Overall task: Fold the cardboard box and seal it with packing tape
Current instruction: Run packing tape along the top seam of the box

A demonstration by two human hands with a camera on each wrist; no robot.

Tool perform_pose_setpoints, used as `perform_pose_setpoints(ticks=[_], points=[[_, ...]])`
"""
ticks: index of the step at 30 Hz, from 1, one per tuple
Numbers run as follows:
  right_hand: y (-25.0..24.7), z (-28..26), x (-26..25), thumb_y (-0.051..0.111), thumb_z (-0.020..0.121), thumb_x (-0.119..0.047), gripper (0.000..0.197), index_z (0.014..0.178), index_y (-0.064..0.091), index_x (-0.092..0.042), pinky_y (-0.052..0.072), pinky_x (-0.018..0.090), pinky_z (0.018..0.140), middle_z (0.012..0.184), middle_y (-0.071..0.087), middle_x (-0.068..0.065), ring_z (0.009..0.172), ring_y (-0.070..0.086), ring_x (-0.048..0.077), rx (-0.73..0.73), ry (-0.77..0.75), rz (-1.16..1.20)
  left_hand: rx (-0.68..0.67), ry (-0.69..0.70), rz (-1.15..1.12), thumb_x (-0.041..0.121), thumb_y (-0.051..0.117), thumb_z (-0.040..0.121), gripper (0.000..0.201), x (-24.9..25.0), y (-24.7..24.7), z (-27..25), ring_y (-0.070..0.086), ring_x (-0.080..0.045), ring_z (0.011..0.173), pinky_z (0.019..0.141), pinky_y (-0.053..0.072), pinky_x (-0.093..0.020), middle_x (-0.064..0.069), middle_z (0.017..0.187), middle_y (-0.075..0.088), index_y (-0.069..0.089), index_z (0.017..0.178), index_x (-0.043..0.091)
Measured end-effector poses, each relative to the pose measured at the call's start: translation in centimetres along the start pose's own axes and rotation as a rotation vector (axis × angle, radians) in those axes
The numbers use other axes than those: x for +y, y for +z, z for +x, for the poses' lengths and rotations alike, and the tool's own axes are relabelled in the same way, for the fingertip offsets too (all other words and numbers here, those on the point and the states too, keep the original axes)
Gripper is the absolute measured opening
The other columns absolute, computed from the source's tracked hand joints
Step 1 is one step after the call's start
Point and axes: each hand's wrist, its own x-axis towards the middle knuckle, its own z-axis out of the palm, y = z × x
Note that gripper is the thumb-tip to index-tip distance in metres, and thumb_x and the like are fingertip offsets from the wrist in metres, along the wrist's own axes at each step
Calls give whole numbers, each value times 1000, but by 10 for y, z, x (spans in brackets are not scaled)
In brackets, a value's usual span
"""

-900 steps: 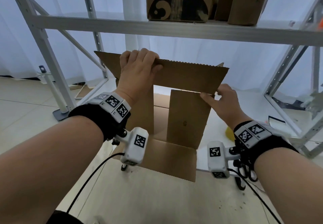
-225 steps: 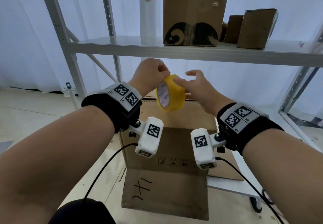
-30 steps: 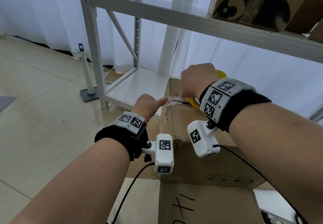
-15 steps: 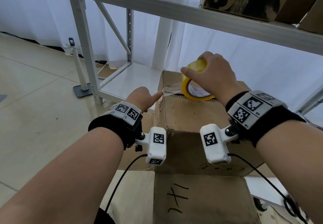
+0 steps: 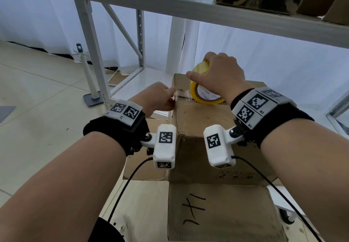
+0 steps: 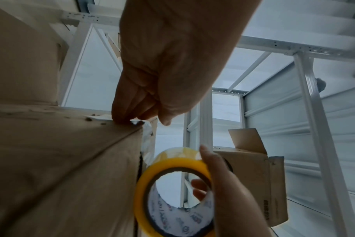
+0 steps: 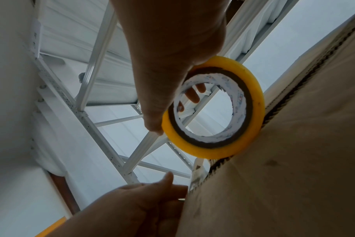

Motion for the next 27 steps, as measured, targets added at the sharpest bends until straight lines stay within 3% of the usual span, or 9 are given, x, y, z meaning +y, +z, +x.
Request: perform_pose_setpoints(ticks=[3, 8, 12, 15, 17, 19, 21, 24, 27], points=[[-1, 1, -4, 44, 88, -54, 54, 128, 50, -18, 43, 44, 90, 121, 53, 9, 118, 43, 29, -15, 3, 18, -59, -43, 84, 45, 42, 97, 50, -9, 5, 7, 67, -29, 97, 90, 54, -38, -20, 105, 67, 60, 106, -2], [-4, 2, 1, 44, 90, -48, 51, 127, 50, -14, 44, 42, 90, 121, 54, 10, 116, 46, 29, -31, 30, 90, -192, -94, 64, 66, 42, 87, 73, -11, 10, 5, 61, -24, 108, 101, 46, -38, -12, 115, 64, 56, 121, 3], [-6, 2, 6, 46, 87, -49, 51, 123, 52, -13, 46, 41, 87, 117, 56, 10, 110, 50, 28, -21, 55, 145, -261, -140, 90, 70, 36, 86, 82, -9, 15, -5, 37, -23, 135, 115, 24, -40, -6, 145, 42, 41, 140, 8], [-5, 1, 8, 48, 86, -50, 51, 121, 53, -14, 46, 40, 85, 116, 57, 9, 108, 52, 27, -9, 70, 170, -237, -86, 67, 64, 40, 89, 73, -6, 14, -4, 40, -23, 133, 114, 27, -42, -6, 142, 47, 46, 135, 7], [-4, 0, 10, 52, 85, -53, 55, 124, 50, -14, 44, 36, 83, 119, 52, 9, 109, 50, 26, 2, 76, 190, -238, -27, 14, 49, 46, 94, 48, -7, 14, -1, 56, -26, 115, 107, 39, -42, -11, 117, 63, 58, 112, 5], [-4, -2, 11, 58, 81, -57, 63, 127, 47, -15, 41, 33, 82, 124, 44, 8, 110, 47, 23, 28, 86, 233, -231, -14, -30, 30, 44, 100, 23, -11, 17, -2, 59, -22, 102, 103, 43, -36, -9, 102, 63, 57, 97, 11], [-4, -4, 13, 62, 78, -61, 68, 127, 46, -16, 41, 33, 84, 125, 42, 8, 112, 46, 23, 53, 90, 272, -250, -16, -51, 28, 43, 100, 20, -17, 20, -3, 58, -20, 106, 103, 42, -33, -7, 108, 61, 55, 104, 12], [-6, -7, 19, 62, 76, -64, 66, 120, 48, -17, 41, 34, 82, 118, 47, 6, 105, 47, 22, 42, 100, 339, -261, 17, 128, 43, 48, 95, 59, -16, 15, -8, 45, -13, 119, 102, 31, -23, 7, 124, 45, 29, 143, 14], [-10, -6, 22, 62, 76, -65, 59, 108, 47, -17, 39, 32, 75, 105, 50, 2, 96, 48, 19, 23, 84, 343, -238, 184, 368, 42, 58, 89, 81, -11, 6, 1, 26, -8, 128, 100, 20, -22, 4, 144, 29, 7, 150, 28]])
